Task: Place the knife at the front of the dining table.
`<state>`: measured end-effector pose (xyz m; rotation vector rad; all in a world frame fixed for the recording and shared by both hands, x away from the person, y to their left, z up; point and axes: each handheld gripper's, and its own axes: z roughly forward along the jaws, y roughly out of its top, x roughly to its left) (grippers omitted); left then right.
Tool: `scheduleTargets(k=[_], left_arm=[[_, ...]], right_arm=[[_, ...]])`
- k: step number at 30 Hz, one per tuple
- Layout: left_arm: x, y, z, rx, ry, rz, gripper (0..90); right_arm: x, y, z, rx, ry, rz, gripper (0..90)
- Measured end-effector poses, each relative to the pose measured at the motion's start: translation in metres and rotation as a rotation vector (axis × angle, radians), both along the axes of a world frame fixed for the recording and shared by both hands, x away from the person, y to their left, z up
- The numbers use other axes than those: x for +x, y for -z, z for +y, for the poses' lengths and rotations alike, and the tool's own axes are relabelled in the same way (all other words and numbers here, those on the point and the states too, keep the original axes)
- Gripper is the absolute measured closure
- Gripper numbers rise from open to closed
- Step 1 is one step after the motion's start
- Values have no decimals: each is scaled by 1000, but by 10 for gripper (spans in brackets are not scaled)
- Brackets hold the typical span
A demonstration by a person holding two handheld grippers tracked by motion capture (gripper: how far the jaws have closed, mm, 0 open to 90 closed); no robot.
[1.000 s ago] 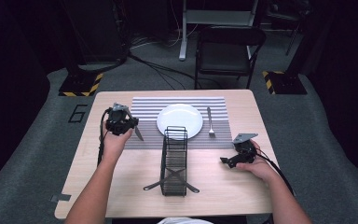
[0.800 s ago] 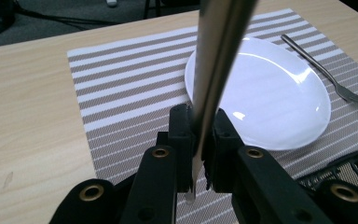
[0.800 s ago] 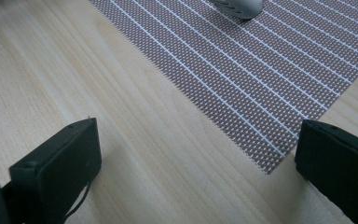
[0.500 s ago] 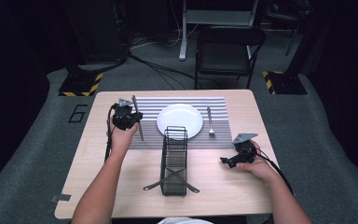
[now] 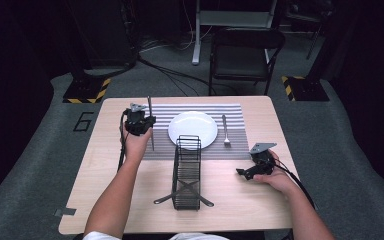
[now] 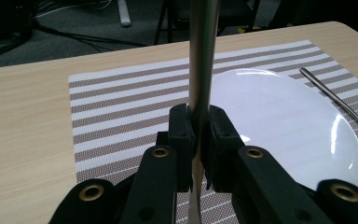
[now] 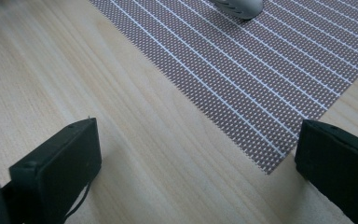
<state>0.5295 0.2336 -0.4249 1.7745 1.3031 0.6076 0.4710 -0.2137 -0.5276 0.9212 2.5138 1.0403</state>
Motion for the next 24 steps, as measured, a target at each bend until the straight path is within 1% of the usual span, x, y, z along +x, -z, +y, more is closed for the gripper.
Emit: scheduleTargets(k=[1,4,5,7,9,11,13,14,15,16,17,20,21,24], left_arm=[[3,2,-3,-1,-4,-8,824],[5,4,-5,-6,-12,-9,825],[8,6,-8,-8,-30,-23,825],[10,8,-10,-9,-42,-28,825],[12,9,-11,-10,-48,-27,826],[15,11,-12,-4,-51,-22,826],[21,14,-12,-8,-65,-22,826],[21,14,-12,-8,-65,-22,826],[24,16,-11,-15,-76,-18,826],[24,16,-11,-15,-76,-18,826],[27,20,-10,-22,-89,-8,826],[29,24,-9,-22,-97,-1,826],[31,26,-8,-33,-103,1,826],[34,29,-7,-35,-108,3,826]], right_arm=[[0,0,0,0,0,0,0],[0,0,0,0,0,0,0],[0,0,0,-1,-1,-1,0],[0,0,0,-1,-1,-1,0],[0,0,0,0,-2,-1,0],[0,0,0,0,-2,-2,0],[0,0,0,0,-3,-2,0],[0,0,0,5,3,0,0],[0,0,0,0,-3,-2,0],[0,0,0,0,-3,-2,0],[0,0,0,0,-3,-2,0],[1,0,0,1,-4,-3,0],[1,0,0,0,-4,-3,0],[0,0,0,3,-1,-2,0]])
